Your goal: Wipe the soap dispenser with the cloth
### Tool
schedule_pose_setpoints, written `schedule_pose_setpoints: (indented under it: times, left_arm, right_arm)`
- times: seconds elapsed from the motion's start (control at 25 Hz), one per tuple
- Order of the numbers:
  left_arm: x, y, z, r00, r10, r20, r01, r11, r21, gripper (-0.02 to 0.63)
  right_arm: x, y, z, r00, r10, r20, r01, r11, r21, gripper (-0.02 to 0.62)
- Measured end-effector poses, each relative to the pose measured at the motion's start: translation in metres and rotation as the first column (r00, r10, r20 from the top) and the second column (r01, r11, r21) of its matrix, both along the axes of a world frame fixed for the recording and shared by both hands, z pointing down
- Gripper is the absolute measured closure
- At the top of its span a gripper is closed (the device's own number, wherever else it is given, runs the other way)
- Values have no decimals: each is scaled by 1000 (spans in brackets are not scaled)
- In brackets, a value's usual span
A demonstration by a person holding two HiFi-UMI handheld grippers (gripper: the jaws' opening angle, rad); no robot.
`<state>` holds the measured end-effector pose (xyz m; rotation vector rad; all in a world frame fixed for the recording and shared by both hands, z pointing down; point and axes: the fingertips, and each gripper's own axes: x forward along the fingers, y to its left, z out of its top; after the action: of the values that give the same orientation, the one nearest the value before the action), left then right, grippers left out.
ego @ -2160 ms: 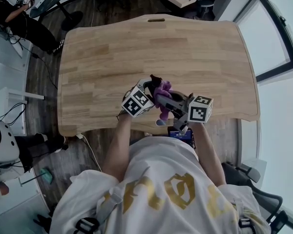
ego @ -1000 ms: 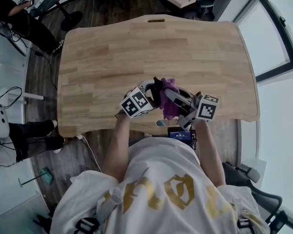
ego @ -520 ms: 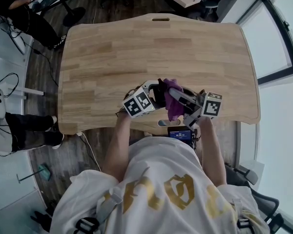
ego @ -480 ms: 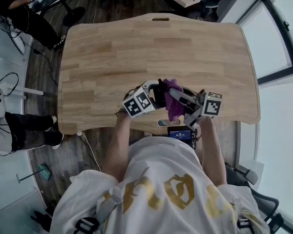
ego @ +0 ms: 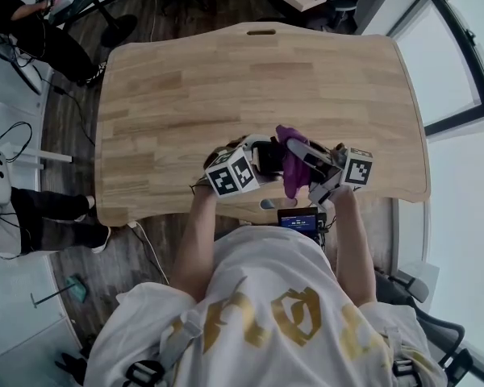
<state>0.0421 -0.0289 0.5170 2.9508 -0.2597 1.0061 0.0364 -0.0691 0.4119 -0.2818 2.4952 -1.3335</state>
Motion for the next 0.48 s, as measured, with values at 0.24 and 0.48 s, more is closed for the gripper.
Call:
schedule_pose_setpoints:
  times: [0.24,0.48]
  left_arm:
    - [14,15,9,997,72,32,-72,997,-5,249]
    - [12,15,11,996,77,45,-76,997,-12,249]
  right_arm:
    - [-1,-2,2,999,-37,-33,37,999,-13,543]
    - [-6,-3,4,996,-45,-81,46,999,5,543]
